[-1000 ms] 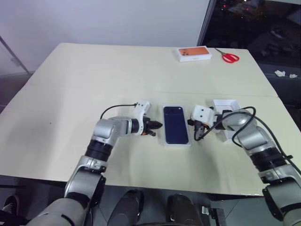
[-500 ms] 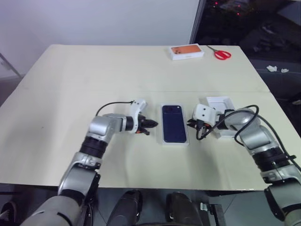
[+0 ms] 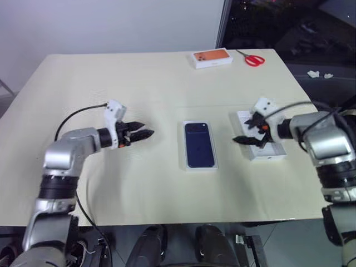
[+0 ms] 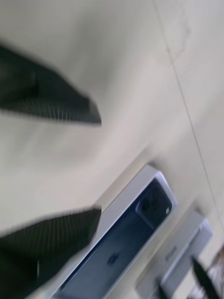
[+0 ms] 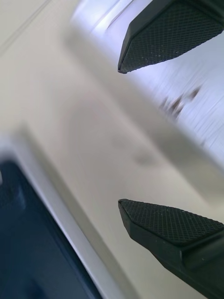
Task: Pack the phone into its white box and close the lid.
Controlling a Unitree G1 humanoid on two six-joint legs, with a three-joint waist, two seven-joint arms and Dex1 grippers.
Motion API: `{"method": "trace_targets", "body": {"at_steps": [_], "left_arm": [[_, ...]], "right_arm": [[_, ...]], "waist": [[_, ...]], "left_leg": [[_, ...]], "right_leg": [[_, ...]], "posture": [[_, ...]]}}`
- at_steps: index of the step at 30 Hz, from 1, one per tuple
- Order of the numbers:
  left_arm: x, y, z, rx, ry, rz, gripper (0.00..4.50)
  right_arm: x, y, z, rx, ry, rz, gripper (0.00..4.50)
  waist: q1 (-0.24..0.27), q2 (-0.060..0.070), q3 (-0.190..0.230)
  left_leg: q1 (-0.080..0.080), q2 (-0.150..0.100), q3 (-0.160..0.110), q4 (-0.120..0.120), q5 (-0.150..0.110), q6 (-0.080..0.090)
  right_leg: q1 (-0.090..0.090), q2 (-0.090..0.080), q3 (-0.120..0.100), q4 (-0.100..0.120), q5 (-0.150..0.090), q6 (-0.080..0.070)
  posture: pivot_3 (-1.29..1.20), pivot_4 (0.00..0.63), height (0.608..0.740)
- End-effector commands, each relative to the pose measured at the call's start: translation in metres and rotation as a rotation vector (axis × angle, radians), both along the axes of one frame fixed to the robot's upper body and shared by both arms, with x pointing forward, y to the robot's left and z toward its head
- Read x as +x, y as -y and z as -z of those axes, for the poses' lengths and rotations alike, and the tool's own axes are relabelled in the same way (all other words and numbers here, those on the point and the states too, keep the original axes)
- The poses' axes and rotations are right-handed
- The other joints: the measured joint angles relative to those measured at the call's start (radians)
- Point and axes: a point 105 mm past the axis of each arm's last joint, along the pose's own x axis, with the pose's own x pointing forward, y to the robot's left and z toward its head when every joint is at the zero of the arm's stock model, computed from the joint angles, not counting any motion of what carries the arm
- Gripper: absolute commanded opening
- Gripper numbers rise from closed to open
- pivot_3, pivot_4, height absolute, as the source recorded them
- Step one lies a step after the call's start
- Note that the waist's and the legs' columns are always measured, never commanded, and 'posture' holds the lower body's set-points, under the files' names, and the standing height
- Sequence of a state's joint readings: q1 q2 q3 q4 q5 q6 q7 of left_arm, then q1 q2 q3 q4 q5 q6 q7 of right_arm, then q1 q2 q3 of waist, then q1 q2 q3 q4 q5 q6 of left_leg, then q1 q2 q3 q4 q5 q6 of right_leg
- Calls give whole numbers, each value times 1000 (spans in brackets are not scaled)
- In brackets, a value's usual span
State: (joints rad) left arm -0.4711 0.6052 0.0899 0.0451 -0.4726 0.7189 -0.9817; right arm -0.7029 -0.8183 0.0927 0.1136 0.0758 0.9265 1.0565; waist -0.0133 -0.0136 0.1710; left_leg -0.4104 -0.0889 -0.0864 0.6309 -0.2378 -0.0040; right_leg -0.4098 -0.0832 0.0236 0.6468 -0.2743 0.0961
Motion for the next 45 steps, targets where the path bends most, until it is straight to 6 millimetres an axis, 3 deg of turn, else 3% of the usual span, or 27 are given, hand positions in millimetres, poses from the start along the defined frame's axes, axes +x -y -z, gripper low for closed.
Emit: {"method": "trace_targets", "body": {"at_steps": [1,5,11,16,28,31,38,41,45], "left_arm": [[-29,-6,-12,8,138,130,4451],[-42,-7,-17,16,250,152,4451],[-44,4,-11,4,273,154,4451],[-47,9,-14,-24,289,155,4451],[-45,14,-20,-51,319,123,4451],[-45,16,-20,-52,320,120,4500],[-43,17,-24,-64,328,113,4500],[-42,16,-26,-66,331,106,4500],[-41,14,-28,-69,331,98,4500]], "right_arm": [[-12,4,-6,37,-85,113,4500],[-26,-2,5,10,-194,175,4500],[-33,-12,14,0,-287,285,4500],[-27,-4,13,-71,-288,348,4500],[-11,-4,21,7,-270,480,4500],[-12,-1,26,-9,-266,504,3659],[-12,0,34,-19,-258,547,23],[-9,-1,32,12,-249,568,23],[2,-19,17,154,-225,557,23]], "waist": [[2,0,0],[10,1,1],[20,1,1],[19,1,1],[16,1,1],[16,1,1],[9,0,1],[2,0,1],[-5,0,1]], "left_leg": [[0,0,0,-1,0,0],[-2,0,0,0,0,0],[-2,0,1,1,0,1],[-2,0,1,-1,0,1],[-1,0,1,1,0,1],[-1,0,1,1,0,1],[-1,0,1,1,0,1],[0,0,1,2,0,1],[1,1,1,1,0,1]], "right_leg": [[0,0,0,-1,0,0],[-1,-1,0,-1,0,-1],[0,-2,-1,-1,0,-2],[-2,-2,-1,-1,0,-1],[-1,0,-1,0,0,-1],[-1,0,0,0,0,-1],[-1,0,0,0,0,-1],[1,0,0,1,0,-1],[1,1,0,1,0,-1]], "posture": [[0,150,740],[0,150,740],[0,150,740],[0,150,740],[0,150,740],[0,150,740],[0,150,740],[0,150,740],[0,150,740]]}}
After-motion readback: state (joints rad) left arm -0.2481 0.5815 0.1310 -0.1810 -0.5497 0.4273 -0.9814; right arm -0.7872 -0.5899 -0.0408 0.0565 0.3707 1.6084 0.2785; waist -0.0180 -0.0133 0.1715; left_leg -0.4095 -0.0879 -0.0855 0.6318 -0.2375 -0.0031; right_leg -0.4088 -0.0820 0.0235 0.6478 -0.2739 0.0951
